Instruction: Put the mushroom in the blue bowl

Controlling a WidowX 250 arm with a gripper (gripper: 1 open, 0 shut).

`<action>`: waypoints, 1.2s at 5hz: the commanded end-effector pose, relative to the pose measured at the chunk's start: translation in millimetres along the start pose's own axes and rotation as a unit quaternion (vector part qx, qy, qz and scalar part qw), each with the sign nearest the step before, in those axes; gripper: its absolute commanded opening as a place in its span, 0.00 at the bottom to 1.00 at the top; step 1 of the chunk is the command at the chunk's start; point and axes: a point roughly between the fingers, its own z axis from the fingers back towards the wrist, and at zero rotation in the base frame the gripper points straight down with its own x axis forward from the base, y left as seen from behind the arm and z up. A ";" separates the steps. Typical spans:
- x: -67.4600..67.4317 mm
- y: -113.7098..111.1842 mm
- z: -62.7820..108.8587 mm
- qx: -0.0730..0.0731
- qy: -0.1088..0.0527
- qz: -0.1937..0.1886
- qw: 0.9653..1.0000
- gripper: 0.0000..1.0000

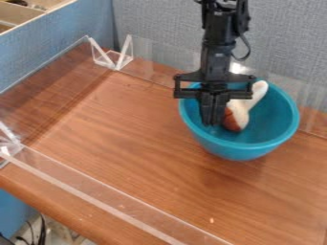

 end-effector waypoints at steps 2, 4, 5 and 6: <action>-4.4 -10.6 28.1 -0.025 -0.039 -0.030 0.998 0.00; -8.8 -14.3 30.6 -0.027 -0.043 -0.053 0.997 0.00; -11.2 -15.3 32.3 -0.028 -0.046 -0.063 0.997 0.00; -13.4 -16.2 34.3 -0.030 -0.048 -0.072 0.996 0.00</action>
